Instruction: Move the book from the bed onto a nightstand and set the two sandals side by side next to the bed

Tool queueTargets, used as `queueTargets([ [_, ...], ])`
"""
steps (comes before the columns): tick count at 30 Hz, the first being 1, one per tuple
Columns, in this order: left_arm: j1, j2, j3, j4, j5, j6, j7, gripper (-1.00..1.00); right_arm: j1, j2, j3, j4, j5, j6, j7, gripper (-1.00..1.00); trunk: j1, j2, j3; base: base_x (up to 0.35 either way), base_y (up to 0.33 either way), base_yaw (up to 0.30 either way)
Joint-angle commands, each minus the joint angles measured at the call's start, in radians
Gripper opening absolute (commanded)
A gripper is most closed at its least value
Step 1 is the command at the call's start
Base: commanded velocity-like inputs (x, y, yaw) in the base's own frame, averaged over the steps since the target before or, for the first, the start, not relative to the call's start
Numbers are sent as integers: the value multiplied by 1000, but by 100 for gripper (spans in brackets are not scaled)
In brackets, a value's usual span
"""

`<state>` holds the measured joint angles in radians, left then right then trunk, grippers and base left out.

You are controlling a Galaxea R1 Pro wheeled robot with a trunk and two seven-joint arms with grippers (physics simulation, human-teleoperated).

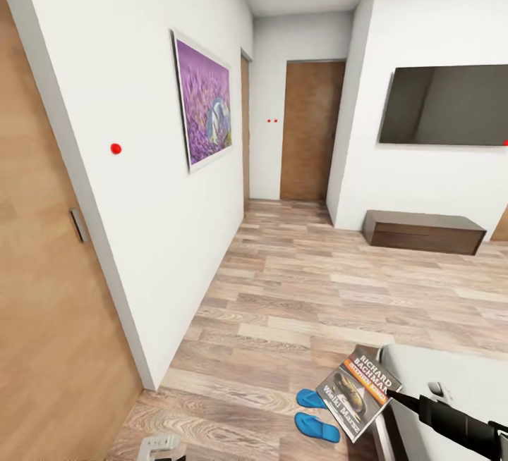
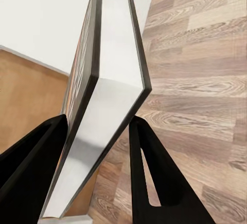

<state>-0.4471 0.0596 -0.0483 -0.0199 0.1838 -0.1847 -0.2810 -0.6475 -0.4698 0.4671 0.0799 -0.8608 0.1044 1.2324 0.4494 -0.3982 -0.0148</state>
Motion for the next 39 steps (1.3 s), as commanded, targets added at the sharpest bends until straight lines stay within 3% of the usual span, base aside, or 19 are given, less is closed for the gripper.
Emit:
queueTargets([
  [1, -1, 0, -5, 1, 10, -2, -5, 100, -1, 0, 7, 3, -10, 9, 6, -100, 1, -2, -2, 0, 0, 40],
  [21, -1, 0, -4, 1, 9, -4, -6, 100, -1, 0, 7, 3, -10, 8, 6, -100, 1, -2, -2, 0, 0, 169],
  [39, -1, 2, -4, 1, 10, -4, -6, 100, -1, 0, 7, 3, -10, 8, 6, -100, 1, -2, -2, 0, 0, 285],
])
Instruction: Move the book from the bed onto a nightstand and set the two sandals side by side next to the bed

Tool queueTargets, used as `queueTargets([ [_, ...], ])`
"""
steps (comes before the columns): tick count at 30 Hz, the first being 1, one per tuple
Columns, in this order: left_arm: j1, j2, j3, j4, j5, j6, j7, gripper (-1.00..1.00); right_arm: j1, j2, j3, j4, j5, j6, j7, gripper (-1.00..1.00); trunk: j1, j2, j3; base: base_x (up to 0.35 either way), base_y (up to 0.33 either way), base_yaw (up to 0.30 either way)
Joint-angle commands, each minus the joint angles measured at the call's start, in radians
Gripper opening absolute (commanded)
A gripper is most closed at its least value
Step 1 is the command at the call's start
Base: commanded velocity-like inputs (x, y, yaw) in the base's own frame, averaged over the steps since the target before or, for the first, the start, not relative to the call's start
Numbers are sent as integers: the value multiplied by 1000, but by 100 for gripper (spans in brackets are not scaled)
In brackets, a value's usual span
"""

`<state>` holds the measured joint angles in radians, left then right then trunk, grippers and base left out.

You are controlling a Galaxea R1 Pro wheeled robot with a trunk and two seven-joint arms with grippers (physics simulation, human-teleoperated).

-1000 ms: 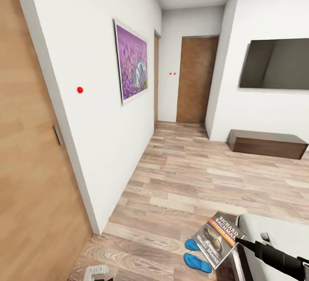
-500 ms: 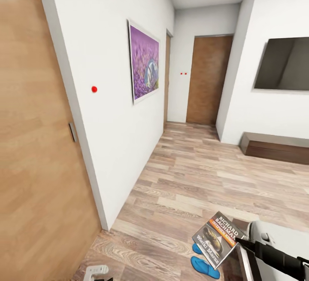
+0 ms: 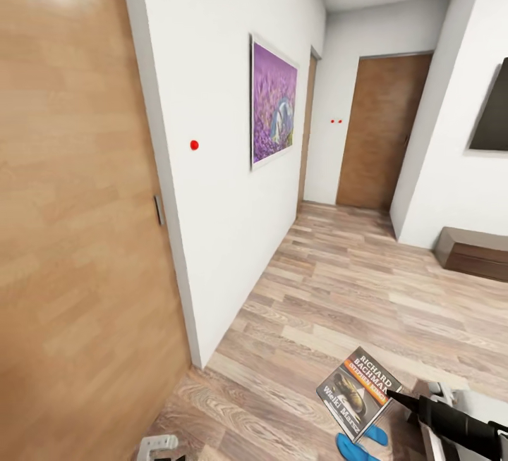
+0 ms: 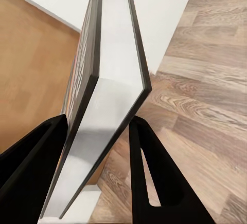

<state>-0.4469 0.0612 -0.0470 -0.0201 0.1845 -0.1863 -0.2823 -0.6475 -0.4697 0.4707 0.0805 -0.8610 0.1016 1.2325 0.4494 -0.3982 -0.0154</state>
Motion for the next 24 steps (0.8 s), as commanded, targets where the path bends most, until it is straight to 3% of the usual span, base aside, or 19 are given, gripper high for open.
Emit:
queueTargets([
  [1, -1, 0, -5, 2, 10, -2, -5, 100, -1, 0, 3, 2, -10, 10, 5, -100, 1, -2, -2, 0, 0, 292],
  [6, -1, -1, -5, 2, 9, -2, -4, 100, -1, 0, 3, 2, -10, 10, 4, -100, 1, -2, -2, 0, 0, 185],
  [17, 0, -2, -6, 2, 8, -3, -1, 100, -1, 0, 3, 2, -10, 10, 3, -100, 1, -2, -2, 0, 0, 14],
  [24, 44, -51, -9, -1, -20, -5, 44, 100, -1, 1, 3, 4, -10, 9, -4, -100, 1, -2, -2, 0, 0, 0],
])
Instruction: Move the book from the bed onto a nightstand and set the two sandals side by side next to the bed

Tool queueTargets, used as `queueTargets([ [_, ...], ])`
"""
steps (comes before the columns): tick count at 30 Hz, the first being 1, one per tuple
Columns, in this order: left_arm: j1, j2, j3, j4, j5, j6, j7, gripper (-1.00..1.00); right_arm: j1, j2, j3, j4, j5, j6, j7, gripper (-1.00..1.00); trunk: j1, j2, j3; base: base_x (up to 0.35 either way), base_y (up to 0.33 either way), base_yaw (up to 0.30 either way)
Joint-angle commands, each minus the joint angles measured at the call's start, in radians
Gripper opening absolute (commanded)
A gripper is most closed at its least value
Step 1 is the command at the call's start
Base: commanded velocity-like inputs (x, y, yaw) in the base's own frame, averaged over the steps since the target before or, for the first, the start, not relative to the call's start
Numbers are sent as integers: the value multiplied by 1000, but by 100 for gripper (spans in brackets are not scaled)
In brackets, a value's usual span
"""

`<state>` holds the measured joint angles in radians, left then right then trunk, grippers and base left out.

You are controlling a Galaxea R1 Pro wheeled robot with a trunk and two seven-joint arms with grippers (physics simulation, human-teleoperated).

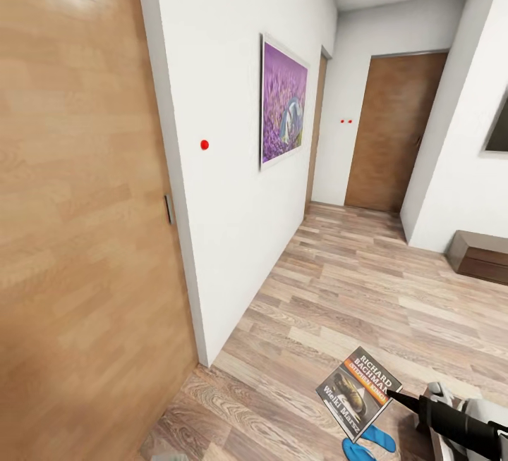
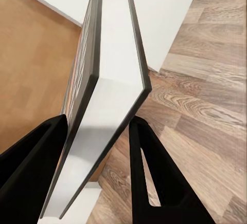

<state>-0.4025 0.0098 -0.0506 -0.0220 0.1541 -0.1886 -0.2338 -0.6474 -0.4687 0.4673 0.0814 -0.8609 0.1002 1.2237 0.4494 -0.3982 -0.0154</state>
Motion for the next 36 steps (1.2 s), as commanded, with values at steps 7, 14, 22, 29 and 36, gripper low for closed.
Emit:
queueTargets([
  [7, 19, -21, -4, 2, -183, -2, 93, 100, -1, 2, 7, 3, -13, 10, -166, -100, 1, -2, -2, 0, 0, 0],
  [14, 32, -21, -3, 1, -218, -2, 102, 100, -1, 2, 7, 3, -14, 10, -188, -100, 1, -2, -2, 0, 0, 0],
  [22, 36, -21, -3, 1, -221, -4, 103, 100, -1, 2, 7, 2, -14, 10, -185, -100, 1, -2, -2, 137, 0, 0],
  [29, 36, -21, -3, 1, -223, -5, 103, 100, -1, 2, 7, 1, -14, 10, -183, -100, 1, -2, -2, 266, 0, 0],
  [36, 36, -21, -3, 1, -223, -5, 103, 100, -1, 2, 7, 1, -14, 10, -183, -100, 1, -2, -2, 222, 0, 0],
])
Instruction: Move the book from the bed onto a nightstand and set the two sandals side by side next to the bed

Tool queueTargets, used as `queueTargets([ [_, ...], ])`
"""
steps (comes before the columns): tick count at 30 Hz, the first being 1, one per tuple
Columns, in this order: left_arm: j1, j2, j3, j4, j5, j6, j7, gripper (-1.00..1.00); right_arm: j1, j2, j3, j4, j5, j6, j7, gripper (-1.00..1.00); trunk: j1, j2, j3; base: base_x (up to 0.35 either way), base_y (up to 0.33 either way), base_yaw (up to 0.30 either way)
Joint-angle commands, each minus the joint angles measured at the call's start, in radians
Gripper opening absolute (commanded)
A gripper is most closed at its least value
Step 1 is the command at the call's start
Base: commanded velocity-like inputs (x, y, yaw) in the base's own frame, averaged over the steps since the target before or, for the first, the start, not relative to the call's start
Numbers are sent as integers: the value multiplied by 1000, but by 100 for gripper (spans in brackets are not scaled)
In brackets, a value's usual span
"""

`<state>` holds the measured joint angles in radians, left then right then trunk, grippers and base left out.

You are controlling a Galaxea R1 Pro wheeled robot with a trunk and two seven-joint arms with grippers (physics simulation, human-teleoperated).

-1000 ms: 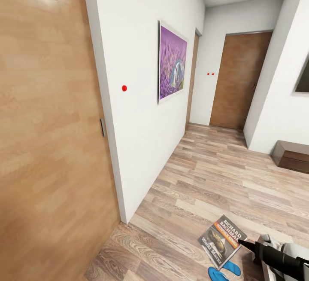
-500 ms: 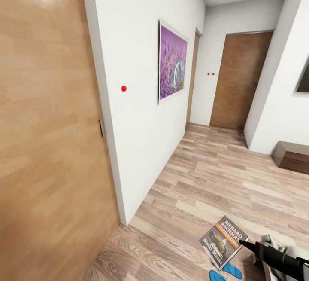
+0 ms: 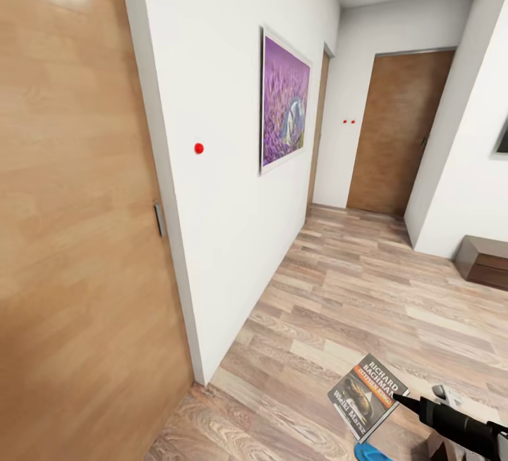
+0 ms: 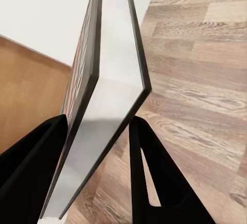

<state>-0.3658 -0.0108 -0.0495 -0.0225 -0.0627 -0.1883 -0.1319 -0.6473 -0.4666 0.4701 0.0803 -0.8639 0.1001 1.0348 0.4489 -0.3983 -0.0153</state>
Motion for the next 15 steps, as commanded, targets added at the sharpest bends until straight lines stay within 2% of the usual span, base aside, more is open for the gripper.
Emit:
queueTargets([
  [1, -1, 0, -4, 1, -6, -5, 1, 100, -2, 0, 4, 3, -11, 10, 6, -100, 1, -2, -2, 298, 0, 0],
  [6, -1, 0, -4, 1, -7, -5, 1, 100, -2, 0, 4, 3, -11, 10, 5, -100, 1, -2, -2, 178, 0, 0],
  [15, -1, -1, -4, 1, -7, -5, 1, 100, 0, 0, 4, 3, -11, 10, 5, -100, 1, -2, -2, 14, 0, 0],
])
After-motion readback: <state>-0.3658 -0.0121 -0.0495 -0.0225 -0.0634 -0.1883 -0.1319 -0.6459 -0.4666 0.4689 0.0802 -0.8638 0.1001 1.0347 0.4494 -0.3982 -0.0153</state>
